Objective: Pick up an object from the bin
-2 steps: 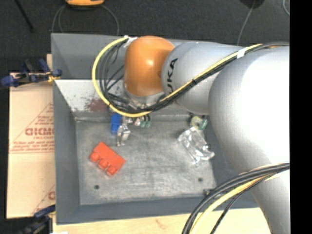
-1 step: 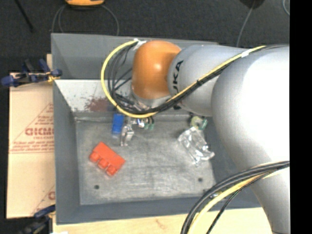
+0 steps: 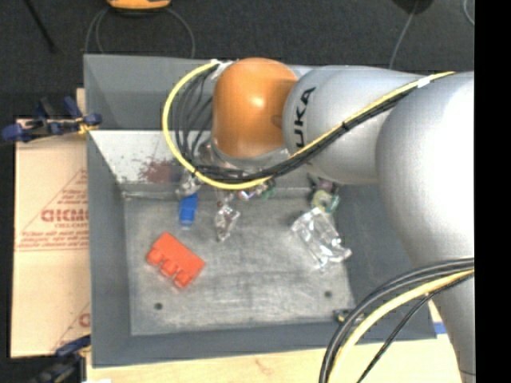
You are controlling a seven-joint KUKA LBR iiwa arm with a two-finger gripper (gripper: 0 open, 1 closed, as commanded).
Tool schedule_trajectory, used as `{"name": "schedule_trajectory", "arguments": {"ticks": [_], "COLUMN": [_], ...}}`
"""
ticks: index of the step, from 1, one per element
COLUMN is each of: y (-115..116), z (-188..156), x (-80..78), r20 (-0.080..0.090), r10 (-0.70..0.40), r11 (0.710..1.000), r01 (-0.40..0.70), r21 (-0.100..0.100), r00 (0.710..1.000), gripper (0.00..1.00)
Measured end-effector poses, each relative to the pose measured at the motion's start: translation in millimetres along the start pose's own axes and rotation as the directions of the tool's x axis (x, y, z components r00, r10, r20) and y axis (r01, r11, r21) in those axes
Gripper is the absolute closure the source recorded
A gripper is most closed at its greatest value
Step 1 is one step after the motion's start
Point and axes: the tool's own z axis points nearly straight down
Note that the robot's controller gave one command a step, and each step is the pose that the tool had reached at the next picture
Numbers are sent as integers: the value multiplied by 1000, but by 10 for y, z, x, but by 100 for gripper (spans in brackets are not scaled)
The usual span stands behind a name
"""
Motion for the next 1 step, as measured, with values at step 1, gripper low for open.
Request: {"name": "schedule_trajectory", "arguments": {"ticks": [1], "y": [-124], "z": [253], "x": [56], "r20": [-1], "r10": [227], "r11": [974], "r01": [-227], "r21": [1], "r00": [974], "gripper": [0]}}
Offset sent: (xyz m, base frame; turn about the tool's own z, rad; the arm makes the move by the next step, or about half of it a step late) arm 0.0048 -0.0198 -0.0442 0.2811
